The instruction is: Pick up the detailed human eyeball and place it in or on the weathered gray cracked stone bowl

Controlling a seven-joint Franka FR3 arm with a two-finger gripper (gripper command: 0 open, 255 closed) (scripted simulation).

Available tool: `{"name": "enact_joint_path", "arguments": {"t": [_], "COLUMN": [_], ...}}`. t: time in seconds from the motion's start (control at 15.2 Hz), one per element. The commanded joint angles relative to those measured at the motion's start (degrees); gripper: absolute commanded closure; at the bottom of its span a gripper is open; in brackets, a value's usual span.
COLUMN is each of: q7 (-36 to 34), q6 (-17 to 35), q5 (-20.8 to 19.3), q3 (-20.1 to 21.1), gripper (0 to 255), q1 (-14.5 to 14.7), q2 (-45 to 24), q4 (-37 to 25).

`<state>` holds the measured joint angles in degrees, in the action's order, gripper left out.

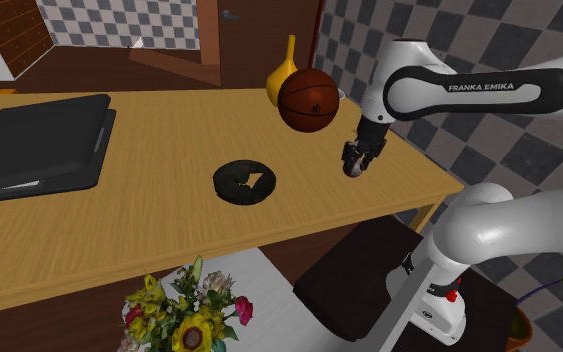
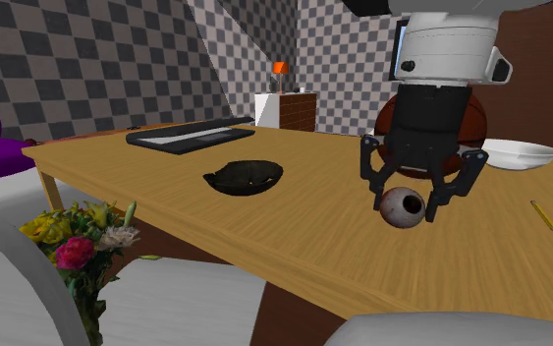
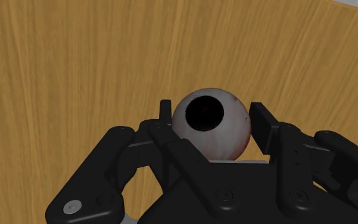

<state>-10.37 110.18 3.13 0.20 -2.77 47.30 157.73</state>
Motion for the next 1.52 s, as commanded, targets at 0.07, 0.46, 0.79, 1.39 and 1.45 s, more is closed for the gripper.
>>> {"name": "enact_joint_path", "arguments": {"t": [0.07,0.46,0.79,1.39,1.45], "q7": [-0.21,-0.42,-0.59,-8.99,-10.15], "q6": [-2.75,-7.55,-11.35,-8.51,-7.98], "q5": [-0.02,-0.13,-0.2,4.78,5.26], "q3": [0.05,-0.01,-0.05,7.84,8.91], "gripper": [255,255,255,255,255], "q1": [0.03,0.0,0.0,3.29,3.62], "q2": [0.58,0.96,0.86,-9.09,-10.66], "q4": [-2.16,-6.59,-10.5,-18.23,-19.4]}}
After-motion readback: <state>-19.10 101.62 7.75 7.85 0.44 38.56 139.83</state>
